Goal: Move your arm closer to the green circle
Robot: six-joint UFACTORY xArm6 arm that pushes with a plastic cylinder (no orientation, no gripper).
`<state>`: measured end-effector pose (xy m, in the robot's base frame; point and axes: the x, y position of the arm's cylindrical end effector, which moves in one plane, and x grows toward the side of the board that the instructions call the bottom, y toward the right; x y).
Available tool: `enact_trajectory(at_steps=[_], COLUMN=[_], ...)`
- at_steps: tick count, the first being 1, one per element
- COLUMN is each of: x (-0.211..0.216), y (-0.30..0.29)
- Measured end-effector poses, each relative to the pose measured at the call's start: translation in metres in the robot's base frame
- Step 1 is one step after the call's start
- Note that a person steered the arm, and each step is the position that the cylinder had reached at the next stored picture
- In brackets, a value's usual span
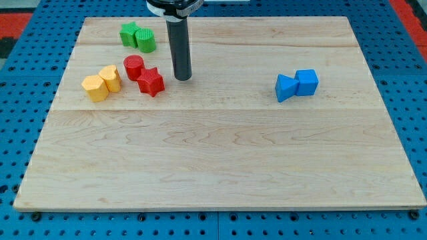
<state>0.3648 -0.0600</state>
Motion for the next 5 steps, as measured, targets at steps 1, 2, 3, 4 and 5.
enact_trajectory(at_steps=[1, 2, 3, 4, 5], x=[0.000, -0.001, -0.003, -0.017, -0.015], y=[-0.012, -0.013, 0.037, 0.063, 0.121])
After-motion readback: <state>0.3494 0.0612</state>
